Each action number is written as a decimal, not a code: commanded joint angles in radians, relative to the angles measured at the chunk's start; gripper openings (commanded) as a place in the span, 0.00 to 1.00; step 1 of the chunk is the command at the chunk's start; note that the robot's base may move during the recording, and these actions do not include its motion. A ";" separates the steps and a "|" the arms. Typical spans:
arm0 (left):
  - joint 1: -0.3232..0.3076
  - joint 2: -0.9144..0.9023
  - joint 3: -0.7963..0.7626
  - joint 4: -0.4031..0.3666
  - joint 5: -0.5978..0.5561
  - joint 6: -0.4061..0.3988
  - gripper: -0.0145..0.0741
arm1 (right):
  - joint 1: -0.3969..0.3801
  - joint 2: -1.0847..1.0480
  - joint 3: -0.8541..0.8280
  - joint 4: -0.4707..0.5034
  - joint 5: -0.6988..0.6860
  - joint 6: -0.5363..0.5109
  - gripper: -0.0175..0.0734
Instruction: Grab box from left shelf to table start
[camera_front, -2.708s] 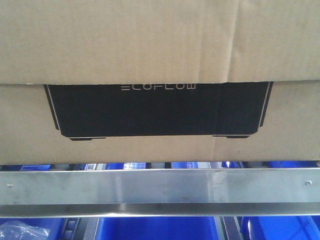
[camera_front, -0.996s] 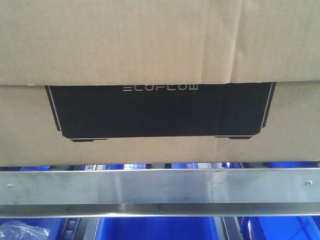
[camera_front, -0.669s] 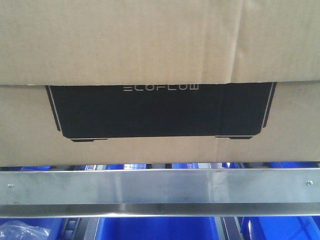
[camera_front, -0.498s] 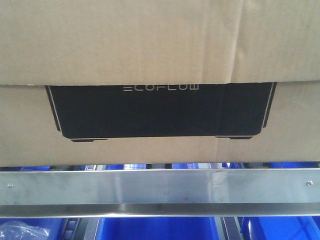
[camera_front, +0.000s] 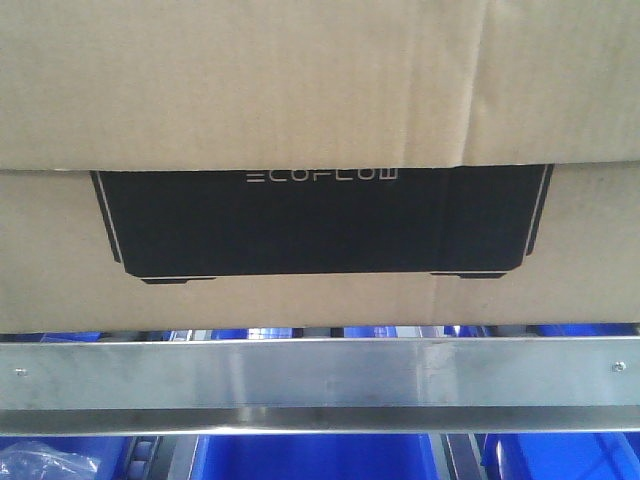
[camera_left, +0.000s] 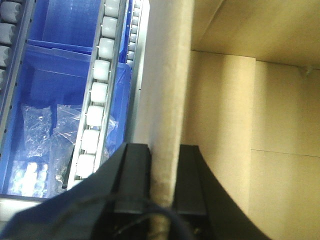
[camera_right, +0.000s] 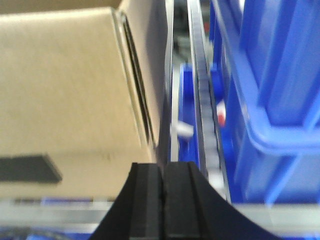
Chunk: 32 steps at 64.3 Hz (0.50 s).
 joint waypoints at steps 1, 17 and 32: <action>-0.003 -0.027 -0.030 0.001 -0.037 -0.035 0.05 | -0.004 0.085 -0.116 0.000 0.027 -0.004 0.25; -0.003 -0.027 -0.030 0.001 -0.037 -0.035 0.05 | -0.004 0.301 -0.329 0.007 0.145 -0.085 0.47; -0.003 -0.027 -0.030 0.001 -0.037 -0.035 0.05 | -0.004 0.448 -0.490 0.037 0.146 -0.093 0.67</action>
